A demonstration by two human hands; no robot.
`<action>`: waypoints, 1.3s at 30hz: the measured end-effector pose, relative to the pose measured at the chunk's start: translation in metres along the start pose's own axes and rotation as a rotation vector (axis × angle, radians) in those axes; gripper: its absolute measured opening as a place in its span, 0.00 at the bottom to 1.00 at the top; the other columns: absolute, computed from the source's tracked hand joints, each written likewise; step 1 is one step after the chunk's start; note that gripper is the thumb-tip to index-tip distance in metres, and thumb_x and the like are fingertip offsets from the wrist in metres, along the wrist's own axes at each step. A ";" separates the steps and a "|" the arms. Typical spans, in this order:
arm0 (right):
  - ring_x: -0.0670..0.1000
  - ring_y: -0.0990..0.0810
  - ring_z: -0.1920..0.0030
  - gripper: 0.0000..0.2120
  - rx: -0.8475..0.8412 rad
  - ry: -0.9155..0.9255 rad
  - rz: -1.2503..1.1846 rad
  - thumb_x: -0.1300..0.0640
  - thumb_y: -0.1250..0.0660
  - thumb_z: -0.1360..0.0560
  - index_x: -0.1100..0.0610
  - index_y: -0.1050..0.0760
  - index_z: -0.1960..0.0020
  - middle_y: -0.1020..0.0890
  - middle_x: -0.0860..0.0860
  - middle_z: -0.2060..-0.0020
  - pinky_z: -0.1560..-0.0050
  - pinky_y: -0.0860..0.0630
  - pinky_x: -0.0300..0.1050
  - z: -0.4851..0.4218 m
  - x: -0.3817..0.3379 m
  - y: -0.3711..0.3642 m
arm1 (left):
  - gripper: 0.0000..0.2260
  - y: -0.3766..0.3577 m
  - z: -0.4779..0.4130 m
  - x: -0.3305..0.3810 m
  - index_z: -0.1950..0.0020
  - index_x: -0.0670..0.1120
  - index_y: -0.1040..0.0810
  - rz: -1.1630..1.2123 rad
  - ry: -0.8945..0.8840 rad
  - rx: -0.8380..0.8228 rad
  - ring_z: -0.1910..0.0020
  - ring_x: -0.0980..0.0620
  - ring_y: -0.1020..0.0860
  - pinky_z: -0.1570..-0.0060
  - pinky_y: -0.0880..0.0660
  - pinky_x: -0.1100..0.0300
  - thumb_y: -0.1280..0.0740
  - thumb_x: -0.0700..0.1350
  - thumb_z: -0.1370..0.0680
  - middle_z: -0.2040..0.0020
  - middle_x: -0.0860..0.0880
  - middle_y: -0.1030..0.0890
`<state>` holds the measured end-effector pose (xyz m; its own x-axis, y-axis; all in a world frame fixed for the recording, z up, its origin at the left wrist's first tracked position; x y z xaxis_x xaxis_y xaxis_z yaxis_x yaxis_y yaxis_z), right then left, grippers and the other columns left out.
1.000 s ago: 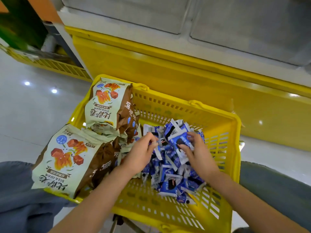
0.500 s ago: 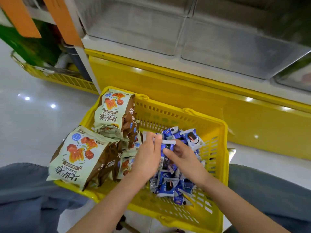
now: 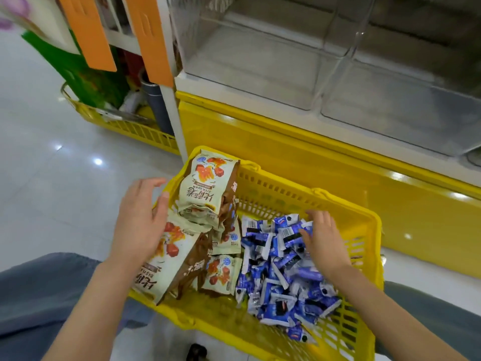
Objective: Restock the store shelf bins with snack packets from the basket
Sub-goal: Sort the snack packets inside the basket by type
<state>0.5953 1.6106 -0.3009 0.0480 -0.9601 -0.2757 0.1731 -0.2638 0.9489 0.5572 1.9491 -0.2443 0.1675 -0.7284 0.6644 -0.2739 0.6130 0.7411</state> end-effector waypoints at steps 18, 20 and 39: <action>0.59 0.31 0.35 0.25 -0.582 0.200 0.388 0.50 0.33 0.25 0.58 0.34 0.32 0.30 0.58 0.34 0.39 0.31 0.48 -0.083 -0.058 -0.159 | 0.15 -0.012 -0.008 -0.025 0.39 0.48 0.27 -0.125 0.182 -0.142 0.49 0.48 0.24 0.55 0.29 0.56 0.47 0.52 0.19 0.45 0.49 0.23; 0.58 0.31 0.36 0.25 -0.512 0.268 0.403 0.50 0.33 0.26 0.58 0.33 0.33 0.30 0.58 0.36 0.41 0.31 0.48 -0.081 -0.061 -0.152 | 0.15 -0.007 -0.004 -0.017 0.43 0.47 0.25 -0.212 0.106 -0.096 0.51 0.50 0.25 0.60 0.33 0.60 0.48 0.51 0.19 0.47 0.50 0.24; 0.55 0.25 0.40 0.25 -0.793 0.103 -0.045 0.41 0.45 0.22 0.55 0.37 0.30 0.25 0.55 0.39 0.44 0.27 0.45 0.069 0.004 -0.095 | 0.19 0.000 0.039 -0.009 0.48 0.50 0.33 0.158 0.340 -0.286 0.61 0.64 0.27 0.66 0.34 0.70 0.30 0.57 0.30 0.60 0.61 0.28</action>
<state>0.5108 1.6257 -0.3817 0.1077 -0.9264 -0.3608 0.8231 -0.1205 0.5550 0.5189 1.9439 -0.2542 0.4587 -0.5072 0.7296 -0.0572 0.8025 0.5939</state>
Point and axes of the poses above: each hand's wrist, its own z-axis away from the middle knuckle, its own y-axis out of the back of the hand, x = y × z, the point moved 5 cm from there along -z, towards the middle knuckle
